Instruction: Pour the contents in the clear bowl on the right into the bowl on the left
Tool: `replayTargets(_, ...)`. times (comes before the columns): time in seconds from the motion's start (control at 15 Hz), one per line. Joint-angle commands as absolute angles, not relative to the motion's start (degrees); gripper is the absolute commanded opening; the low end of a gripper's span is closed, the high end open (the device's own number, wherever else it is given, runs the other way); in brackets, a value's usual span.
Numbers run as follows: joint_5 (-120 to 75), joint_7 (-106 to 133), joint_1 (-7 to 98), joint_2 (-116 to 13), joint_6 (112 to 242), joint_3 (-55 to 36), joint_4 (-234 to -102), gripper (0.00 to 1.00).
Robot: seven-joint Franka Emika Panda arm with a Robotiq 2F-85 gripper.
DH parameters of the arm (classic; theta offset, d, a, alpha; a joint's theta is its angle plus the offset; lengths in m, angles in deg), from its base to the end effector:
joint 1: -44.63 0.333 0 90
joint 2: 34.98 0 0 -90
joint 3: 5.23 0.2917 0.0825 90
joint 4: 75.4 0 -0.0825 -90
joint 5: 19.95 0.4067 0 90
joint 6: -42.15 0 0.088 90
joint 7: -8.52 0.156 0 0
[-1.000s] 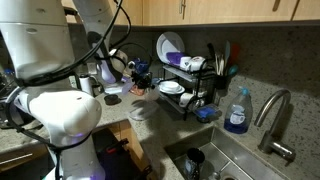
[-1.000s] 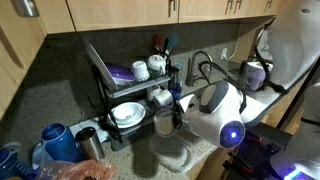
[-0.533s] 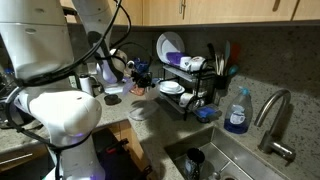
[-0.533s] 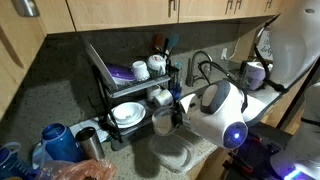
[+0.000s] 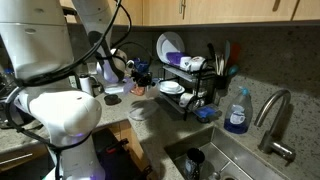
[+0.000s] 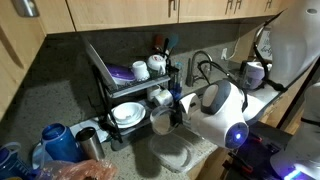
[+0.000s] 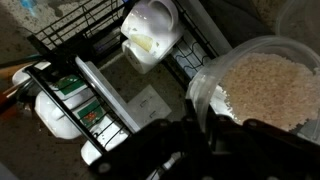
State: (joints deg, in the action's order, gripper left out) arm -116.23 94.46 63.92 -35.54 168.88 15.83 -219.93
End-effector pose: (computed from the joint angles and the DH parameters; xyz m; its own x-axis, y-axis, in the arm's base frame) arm 0.4168 0.2602 0.2078 0.5445 0.6586 0.5193 0.1163 -0.6725 0.7309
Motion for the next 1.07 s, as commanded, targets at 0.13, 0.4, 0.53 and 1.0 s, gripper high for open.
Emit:
replayTargets(0.13, -117.53, 98.07, 64.18, -33.50, 168.60, 15.49, -221.14, 0.03)
replayTargets(0.4, -117.81, 100.72, 64.20, -33.52, 168.60, 15.50, -221.12, 0.03)
replayTargets(0.53, -118.14, 101.95, 64.21, -33.52, 168.51, 15.52, -221.12, 0.03)
replayTargets(1.0, -119.65, 105.46, 64.25, -33.55, 168.25, 15.55, -221.12, 0.03)
